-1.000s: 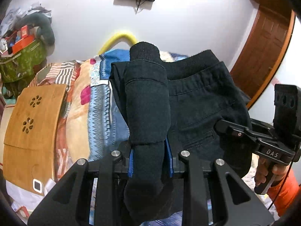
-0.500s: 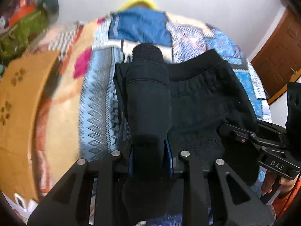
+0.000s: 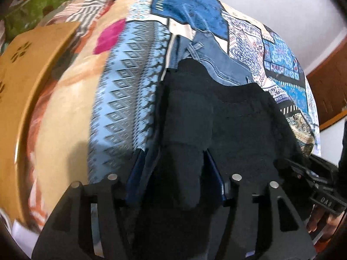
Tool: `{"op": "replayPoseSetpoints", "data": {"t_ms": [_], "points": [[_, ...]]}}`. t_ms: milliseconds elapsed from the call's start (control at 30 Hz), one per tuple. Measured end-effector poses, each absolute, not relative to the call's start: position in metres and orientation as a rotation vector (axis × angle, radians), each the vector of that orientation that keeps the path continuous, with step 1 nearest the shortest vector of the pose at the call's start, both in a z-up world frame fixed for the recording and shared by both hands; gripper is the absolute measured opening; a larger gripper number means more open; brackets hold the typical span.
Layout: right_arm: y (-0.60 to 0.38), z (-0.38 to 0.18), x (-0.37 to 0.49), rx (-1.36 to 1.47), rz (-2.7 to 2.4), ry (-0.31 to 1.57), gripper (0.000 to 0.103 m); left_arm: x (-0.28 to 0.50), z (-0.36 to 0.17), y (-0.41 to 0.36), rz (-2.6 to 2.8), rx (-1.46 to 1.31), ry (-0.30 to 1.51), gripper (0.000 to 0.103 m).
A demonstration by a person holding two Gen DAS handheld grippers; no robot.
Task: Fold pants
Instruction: 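Lay the folded black pants on the quilt and open both grippers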
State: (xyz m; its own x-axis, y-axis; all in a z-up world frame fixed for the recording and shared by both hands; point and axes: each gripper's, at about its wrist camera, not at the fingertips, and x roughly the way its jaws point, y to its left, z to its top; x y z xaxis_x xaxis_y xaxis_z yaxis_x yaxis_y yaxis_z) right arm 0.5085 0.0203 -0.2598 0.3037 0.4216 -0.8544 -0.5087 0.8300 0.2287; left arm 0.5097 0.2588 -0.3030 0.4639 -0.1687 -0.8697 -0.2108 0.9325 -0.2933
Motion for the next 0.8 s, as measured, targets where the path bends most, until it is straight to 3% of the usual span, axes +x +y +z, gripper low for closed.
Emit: {"op": "replayPoseSetpoints", "data": {"t_ms": [267,800], "points": [[-0.023,-0.197,0.452,-0.035,0.645,0.942,0.036,0.433,-0.222,0.24,0.091,-0.216,0.953,0.057],[-0.077,0.006,0.21,0.043,0.709,0.243,0.036,0.188,-0.006,0.123,0.016,-0.004,0.406,0.057]]}}
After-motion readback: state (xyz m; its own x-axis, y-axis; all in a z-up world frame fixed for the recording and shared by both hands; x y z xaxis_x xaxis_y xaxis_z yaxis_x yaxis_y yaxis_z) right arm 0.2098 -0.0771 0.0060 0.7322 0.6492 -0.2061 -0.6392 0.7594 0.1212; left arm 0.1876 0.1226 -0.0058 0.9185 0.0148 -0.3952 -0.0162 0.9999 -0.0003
